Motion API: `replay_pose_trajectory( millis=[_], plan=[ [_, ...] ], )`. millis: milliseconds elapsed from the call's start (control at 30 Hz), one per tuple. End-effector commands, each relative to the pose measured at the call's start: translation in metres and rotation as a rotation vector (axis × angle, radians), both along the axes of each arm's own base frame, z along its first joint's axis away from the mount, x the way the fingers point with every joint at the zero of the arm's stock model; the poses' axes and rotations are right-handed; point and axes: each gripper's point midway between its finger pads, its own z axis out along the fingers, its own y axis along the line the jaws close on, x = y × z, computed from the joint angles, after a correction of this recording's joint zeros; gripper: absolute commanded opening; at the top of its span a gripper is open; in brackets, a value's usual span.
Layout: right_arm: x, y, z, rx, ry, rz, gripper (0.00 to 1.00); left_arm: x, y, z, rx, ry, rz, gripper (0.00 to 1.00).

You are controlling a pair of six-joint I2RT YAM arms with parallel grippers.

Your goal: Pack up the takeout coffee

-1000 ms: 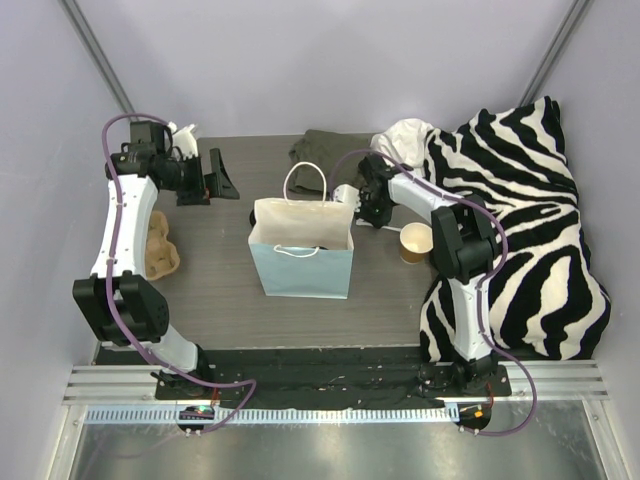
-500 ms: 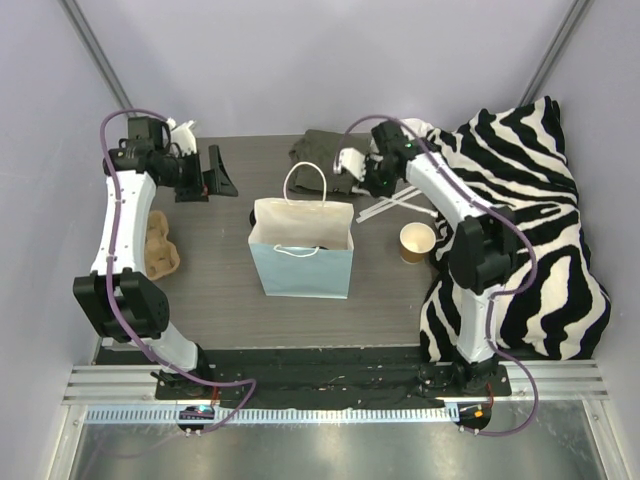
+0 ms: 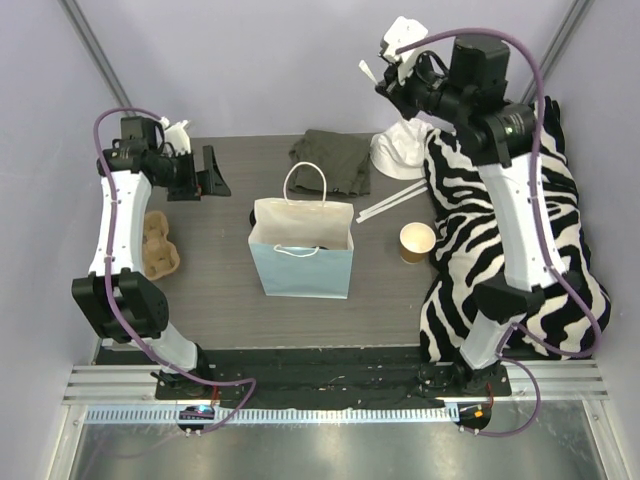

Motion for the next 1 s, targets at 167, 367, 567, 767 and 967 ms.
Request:
replay_pose_trajectory(
  millis=[167, 367, 567, 767, 967],
  plan=[
    [-0.159, 0.078, 0.117, 0.441, 0.004, 0.389, 0.01, -0.007, 0.010, 0.021, 0.017, -0.074, -0.004, 1.00],
    [-0.177, 0.119, 0.088, 0.417, 0.089, 0.509, 0.01, -0.013, 0.008, 0.017, -0.009, -0.061, -0.010, 1.00],
    [-0.169, 0.156, 0.050, 0.358, 0.119, 0.507, 0.01, -0.026, 0.003, 0.012, -0.039, -0.054, -0.017, 1.00],
    [-0.156, 0.179, 0.017, 0.286, 0.133, 0.504, 0.01, -0.038, -0.002, 0.004, -0.062, -0.063, 0.001, 1.00],
    [-0.141, 0.187, -0.028, 0.182, 0.120, 0.491, 0.01, -0.041, -0.006, 0.001, -0.093, -0.051, 0.002, 1.00]
  ],
)
